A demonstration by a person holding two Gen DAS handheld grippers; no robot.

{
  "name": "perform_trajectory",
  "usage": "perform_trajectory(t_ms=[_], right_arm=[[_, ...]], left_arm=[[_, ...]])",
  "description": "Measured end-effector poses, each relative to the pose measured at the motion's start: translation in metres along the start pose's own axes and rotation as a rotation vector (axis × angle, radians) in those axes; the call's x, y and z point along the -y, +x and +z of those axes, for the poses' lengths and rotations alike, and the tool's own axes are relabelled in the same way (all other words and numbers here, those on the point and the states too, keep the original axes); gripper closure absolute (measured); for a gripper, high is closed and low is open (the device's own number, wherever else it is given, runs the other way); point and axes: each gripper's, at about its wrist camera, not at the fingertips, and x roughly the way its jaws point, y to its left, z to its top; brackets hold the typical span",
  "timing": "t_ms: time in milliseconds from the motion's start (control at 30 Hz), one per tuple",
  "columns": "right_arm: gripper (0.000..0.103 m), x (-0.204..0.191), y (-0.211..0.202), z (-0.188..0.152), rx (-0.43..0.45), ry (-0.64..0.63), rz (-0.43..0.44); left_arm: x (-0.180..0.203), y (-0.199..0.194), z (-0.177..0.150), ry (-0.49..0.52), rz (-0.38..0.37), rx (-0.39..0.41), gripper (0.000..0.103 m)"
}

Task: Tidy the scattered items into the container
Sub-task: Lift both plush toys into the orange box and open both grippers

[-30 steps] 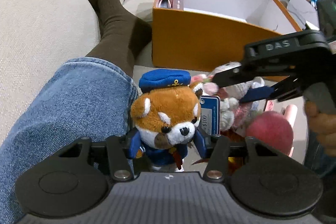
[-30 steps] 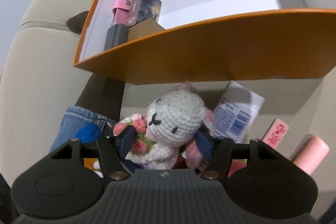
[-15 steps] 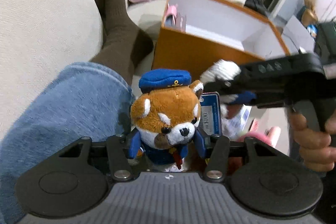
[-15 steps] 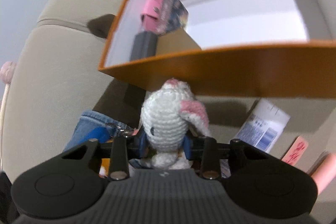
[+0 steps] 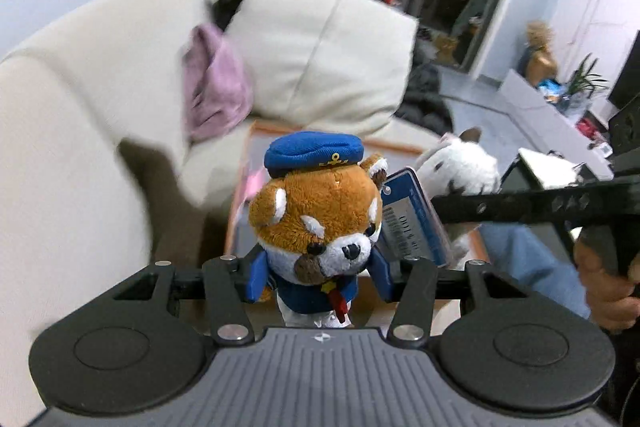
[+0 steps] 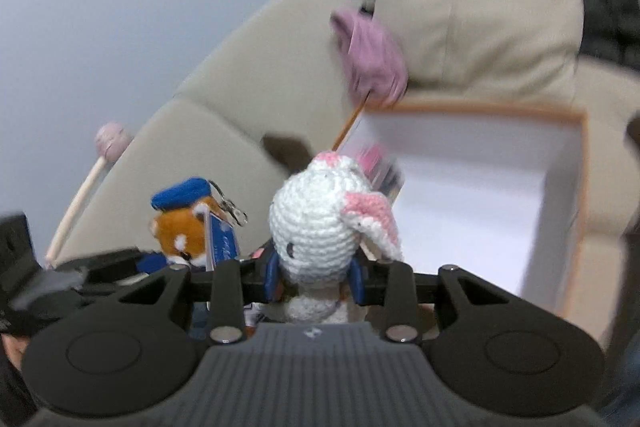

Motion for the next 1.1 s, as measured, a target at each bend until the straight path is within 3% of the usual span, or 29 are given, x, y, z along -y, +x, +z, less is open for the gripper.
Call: perform_trajectory(t_ms=[100, 200, 500, 767, 1033, 1100], right_arm=[[0.067, 0.021, 0.013, 0.019, -0.030, -0.021, -0.058], [0.067, 0.050, 0.036, 0.032, -0.098, -0.008, -0.086], [0.067, 0.111, 0.110, 0.047, -0.261, -0.014, -0.136], [0.066, 0.131, 0.153, 0.049, -0.329, 0.009, -0.107], [0.055, 0.133, 0.159, 0.053, -0.298, 0.007, -0.082], [0.045, 0.131, 0.150, 0.055, -0.278, 0.012, -0.074]], left_arm=[[0.010, 0.037, 0.027, 0.023, -0.024, -0.024, 0.044], [0.014, 0.085, 0.044, 0.055, -0.019, -0.097, 0.044], [0.004, 0.197, 0.054, 0.090, 0.054, -0.310, 0.044], [-0.006, 0.239, 0.054, 0.095, 0.111, -0.434, 0.044], [-0.016, 0.244, 0.052, 0.068, 0.117, -0.424, 0.044], [-0.016, 0.237, 0.053, 0.073, 0.110, -0.392, 0.044]])
